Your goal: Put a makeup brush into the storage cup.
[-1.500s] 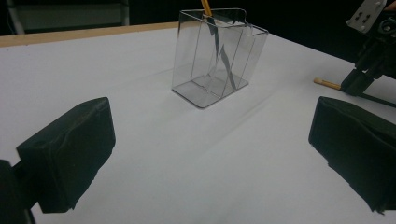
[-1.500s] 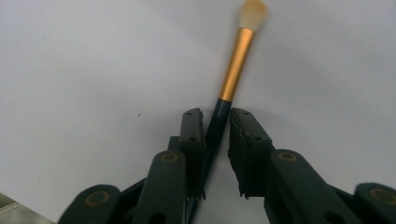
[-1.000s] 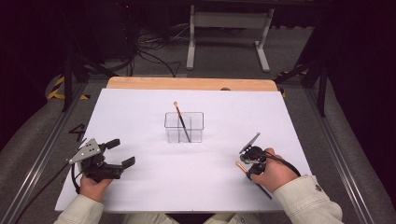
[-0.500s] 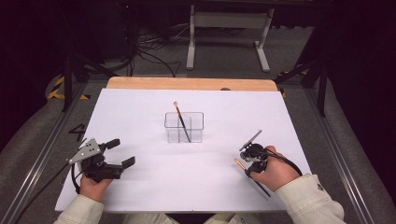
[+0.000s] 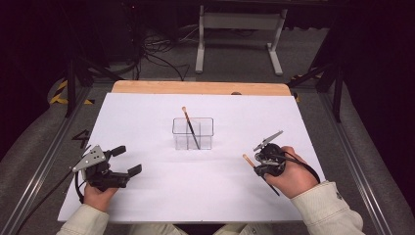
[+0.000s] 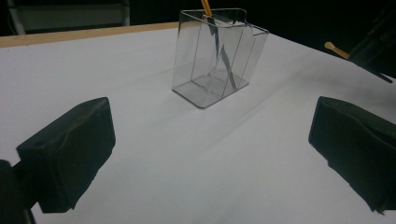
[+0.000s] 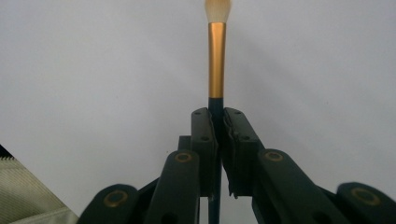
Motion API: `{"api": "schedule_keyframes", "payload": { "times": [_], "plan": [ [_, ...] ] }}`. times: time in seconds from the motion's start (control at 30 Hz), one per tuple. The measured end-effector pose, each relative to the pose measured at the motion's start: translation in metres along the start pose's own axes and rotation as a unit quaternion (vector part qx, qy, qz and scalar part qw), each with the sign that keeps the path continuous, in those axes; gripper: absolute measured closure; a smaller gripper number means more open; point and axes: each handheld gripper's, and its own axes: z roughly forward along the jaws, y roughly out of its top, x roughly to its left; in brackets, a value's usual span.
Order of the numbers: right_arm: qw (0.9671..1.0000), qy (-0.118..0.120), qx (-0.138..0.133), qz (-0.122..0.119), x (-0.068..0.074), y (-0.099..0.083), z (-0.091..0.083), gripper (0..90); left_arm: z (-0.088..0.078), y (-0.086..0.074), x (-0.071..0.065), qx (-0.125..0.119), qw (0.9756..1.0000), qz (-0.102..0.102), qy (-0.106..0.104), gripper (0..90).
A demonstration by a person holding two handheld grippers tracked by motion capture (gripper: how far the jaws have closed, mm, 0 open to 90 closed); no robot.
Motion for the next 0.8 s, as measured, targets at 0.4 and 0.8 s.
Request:
{"api": "schedule_keyframes", "payload": {
  "times": [0.4, 0.8],
  "plan": [
    [0.9943, -0.008, -0.101, -0.033, 0.002, 0.004, -0.017, 83.5, 0.0, 0.0, 0.0, 0.001, 1.0, 0.0, 0.001, 1.2],
    [0.972, -0.002, -0.228, -0.056, 0.003, 0.004, -0.03, 83.5, 0.0, 0.0, 0.0, 0.001, 1.0, 0.0, 0.001, 1.2]
  ]
}}
